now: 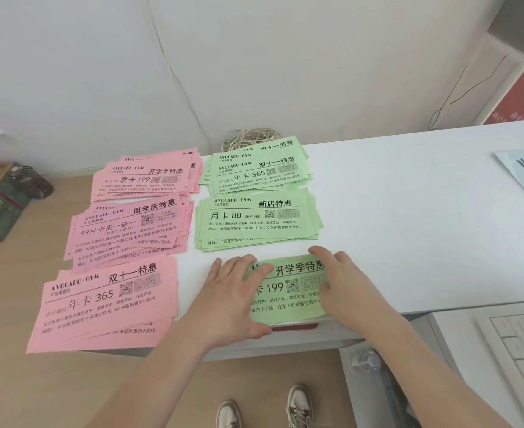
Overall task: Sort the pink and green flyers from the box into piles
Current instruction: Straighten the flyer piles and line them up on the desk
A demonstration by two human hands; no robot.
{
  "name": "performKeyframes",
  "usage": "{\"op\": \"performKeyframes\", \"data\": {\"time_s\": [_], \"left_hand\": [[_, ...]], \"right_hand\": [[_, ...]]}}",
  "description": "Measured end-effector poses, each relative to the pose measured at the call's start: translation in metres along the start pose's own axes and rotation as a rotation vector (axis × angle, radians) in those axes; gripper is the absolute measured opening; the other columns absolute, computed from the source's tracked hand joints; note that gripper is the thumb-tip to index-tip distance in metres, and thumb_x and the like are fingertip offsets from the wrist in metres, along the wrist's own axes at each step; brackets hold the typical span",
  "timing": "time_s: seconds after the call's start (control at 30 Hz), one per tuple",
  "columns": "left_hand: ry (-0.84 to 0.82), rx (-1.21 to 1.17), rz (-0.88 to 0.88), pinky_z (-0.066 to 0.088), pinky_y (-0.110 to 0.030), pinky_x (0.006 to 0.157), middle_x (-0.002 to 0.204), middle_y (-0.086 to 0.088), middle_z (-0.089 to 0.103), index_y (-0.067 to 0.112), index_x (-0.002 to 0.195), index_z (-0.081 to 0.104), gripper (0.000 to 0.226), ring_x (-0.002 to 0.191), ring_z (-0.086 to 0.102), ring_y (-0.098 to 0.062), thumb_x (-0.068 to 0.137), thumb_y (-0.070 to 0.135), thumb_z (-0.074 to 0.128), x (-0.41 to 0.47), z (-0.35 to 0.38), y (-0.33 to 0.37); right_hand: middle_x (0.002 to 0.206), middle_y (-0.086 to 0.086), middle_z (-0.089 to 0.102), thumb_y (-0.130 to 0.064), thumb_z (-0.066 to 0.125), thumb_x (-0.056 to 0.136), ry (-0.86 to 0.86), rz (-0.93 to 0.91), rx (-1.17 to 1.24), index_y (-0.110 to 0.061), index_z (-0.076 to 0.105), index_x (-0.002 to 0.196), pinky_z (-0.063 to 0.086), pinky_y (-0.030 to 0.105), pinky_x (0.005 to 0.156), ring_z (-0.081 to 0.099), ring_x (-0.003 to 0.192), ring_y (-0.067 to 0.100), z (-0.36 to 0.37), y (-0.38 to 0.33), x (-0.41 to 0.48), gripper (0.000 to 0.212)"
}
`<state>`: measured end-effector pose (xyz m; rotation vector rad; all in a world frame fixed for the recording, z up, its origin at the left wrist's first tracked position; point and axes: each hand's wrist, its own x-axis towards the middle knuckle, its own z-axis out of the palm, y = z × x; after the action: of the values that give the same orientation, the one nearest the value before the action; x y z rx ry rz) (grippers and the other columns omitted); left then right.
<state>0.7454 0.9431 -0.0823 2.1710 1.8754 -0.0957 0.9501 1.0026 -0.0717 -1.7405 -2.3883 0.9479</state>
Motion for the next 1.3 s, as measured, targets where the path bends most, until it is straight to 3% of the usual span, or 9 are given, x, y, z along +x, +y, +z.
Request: {"op": "performKeyframes", "data": {"time_s": [0.07,0.13,0.2,0.27,0.47,0.77,1.07,1.17,1.3], "left_hand": [[0.01,0.022,0.005,0.002,-0.045,0.119,0.149,0.004,0.014,0.034,0.147,0.012,0.102,0.141,0.011,-0.017,0.066,0.065,0.066,0.0,0.002,0.0],[0.017,0.022,0.011,0.003,-0.045,0.119,0.147,0.004,0.016,0.033,0.147,0.014,0.103,0.139,0.014,-0.017,0.065,0.066,0.066,0.001,0.003,0.0],[0.016,0.018,0.023,0.004,-0.045,0.119,0.145,0.003,0.017,0.032,0.147,0.014,0.103,0.138,0.014,-0.018,0.064,0.065,0.066,0.003,0.002,-0.001],[-0.002,0.011,0.028,0.003,-0.046,0.119,0.144,0.004,0.015,0.033,0.147,0.012,0.104,0.137,0.012,-0.018,0.064,0.066,0.065,0.003,0.001,-0.002],[-0.05,0.001,0.017,-0.007,-0.047,0.118,0.147,0.007,0.005,0.036,0.148,0.0,0.109,0.14,-0.001,-0.015,0.066,0.066,0.065,0.001,0.002,-0.009],[-0.06,0.016,0.058,-0.008,-0.047,0.118,0.143,0.003,0.014,0.037,0.147,0.003,0.109,0.14,0.008,-0.016,0.063,0.061,0.069,0.006,-0.001,-0.007],[-0.1,-0.026,0.033,-0.007,-0.053,0.116,0.147,0.008,0.006,0.04,0.147,-0.005,0.119,0.14,-0.001,-0.012,0.06,0.065,0.073,0.002,-0.008,-0.007],[0.018,-0.15,0.008,-0.003,-0.046,0.118,0.149,0.013,0.005,0.043,0.145,0.002,0.111,0.139,0.0,-0.006,0.062,0.069,0.07,-0.01,-0.026,-0.013],[0.391,-0.434,-0.176,0.019,-0.028,0.112,0.139,0.016,0.031,0.035,0.138,0.036,0.06,0.131,0.023,-0.003,0.086,0.047,0.062,-0.047,-0.052,-0.056]], "right_hand": [[0.127,0.004,0.035,-0.044,0.054,0.089,0.05,0.015,-0.216,-0.028,0.019,0.146,0.049,0.037,0.088,0.049,0.114,0.025,-0.005,0.002,-0.002,0.069],[0.15,0.005,0.016,-0.074,0.057,0.072,0.025,-0.038,-0.301,-0.033,0.004,0.149,0.034,0.044,0.107,0.02,0.14,0.024,-0.009,0.007,-0.003,0.103],[0.159,0.001,-0.01,-0.081,0.062,0.059,-0.102,-0.178,-0.36,-0.04,-0.01,0.148,0.013,0.052,0.117,-0.009,0.147,0.022,-0.01,0.008,-0.002,0.122],[0.159,0.0,-0.017,-0.074,0.07,0.058,-0.176,-0.278,-0.449,-0.043,-0.016,0.146,0.004,0.055,0.117,-0.016,0.146,0.022,-0.004,0.009,0.001,0.127],[0.155,0.002,0.01,-0.066,0.073,0.062,-0.059,-0.373,-0.57,-0.041,-0.002,0.148,0.021,0.046,0.111,0.012,0.143,0.023,0.001,0.009,0.006,0.117],[0.148,-0.002,0.019,-0.072,0.07,0.06,-0.099,-0.382,-0.451,-0.037,0.005,0.15,0.029,0.033,0.111,0.021,0.138,0.017,-0.007,0.011,0.007,0.116],[0.157,-0.001,0.0,-0.081,0.061,0.059,-0.131,-0.348,-0.444,-0.04,0.006,0.149,0.02,0.036,0.116,-0.002,0.144,0.019,-0.006,0.017,0.003,0.113],[0.159,-0.008,-0.011,-0.085,0.055,0.06,-0.148,-0.24,-0.341,-0.045,-0.001,0.148,0.011,0.043,0.117,-0.013,0.145,0.014,-0.013,0.01,-0.002,0.112],[0.155,-0.01,0.025,-0.054,0.055,0.088,0.027,-0.137,-0.095,-0.04,0.023,0.146,0.026,0.038,0.11,0.017,0.143,0.013,-0.022,-0.021,-0.009,0.068]]}}
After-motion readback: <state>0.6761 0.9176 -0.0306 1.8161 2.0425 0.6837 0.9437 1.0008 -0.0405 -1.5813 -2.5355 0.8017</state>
